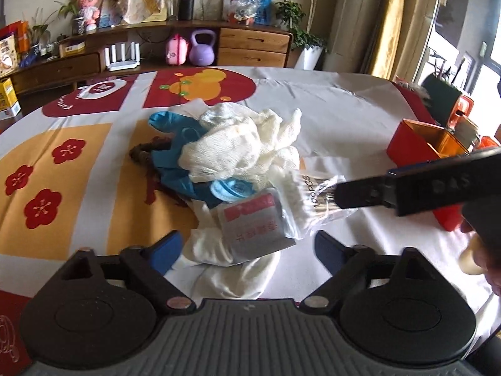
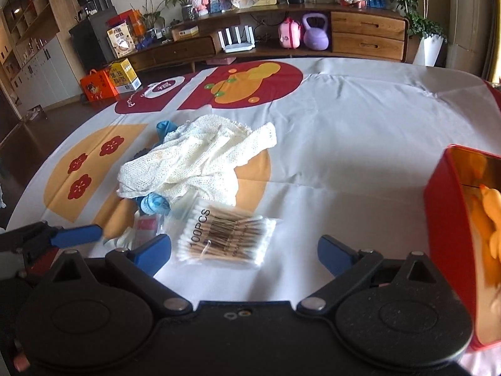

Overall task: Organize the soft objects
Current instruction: 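Move both tools back toward the pile of soft items, then grasp the white sachet with the left tool while the right tool grasps the cotton swab bag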

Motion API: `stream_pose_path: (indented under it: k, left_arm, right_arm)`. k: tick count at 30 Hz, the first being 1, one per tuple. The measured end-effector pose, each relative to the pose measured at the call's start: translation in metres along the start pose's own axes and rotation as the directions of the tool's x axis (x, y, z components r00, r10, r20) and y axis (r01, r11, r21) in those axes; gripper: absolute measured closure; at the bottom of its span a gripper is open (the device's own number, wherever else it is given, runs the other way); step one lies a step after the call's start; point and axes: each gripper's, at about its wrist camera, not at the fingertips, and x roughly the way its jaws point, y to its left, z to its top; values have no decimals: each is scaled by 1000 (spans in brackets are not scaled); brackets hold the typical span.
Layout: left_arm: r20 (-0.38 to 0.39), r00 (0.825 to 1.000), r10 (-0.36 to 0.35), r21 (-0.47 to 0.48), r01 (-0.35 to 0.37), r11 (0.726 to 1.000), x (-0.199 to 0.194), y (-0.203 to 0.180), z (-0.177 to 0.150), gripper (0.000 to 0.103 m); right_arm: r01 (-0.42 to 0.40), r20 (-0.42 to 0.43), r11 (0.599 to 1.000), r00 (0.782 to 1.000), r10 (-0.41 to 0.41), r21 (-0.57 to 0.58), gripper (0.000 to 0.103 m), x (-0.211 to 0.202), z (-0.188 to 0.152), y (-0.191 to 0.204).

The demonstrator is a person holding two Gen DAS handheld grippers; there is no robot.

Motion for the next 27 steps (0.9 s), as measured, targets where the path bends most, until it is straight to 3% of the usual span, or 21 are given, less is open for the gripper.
stream_pose_path:
  k: [6,19,27]
  left_arm:
    - [3,1000,-7,66,7,998,11,-9,-2,29]
    - [4,1000,-12,40,12,999,25,-4,1,38]
    - [13,1000,0,36,-1,999,23,-3,1,49]
  right_arm:
    - [-19,-32,1000,999,20,7,3,19,3,4]
    - [-28,-50,999,998,29,23,6,41,7,12]
    - [-20,-26,999,999,21,35,26,38,5,10]
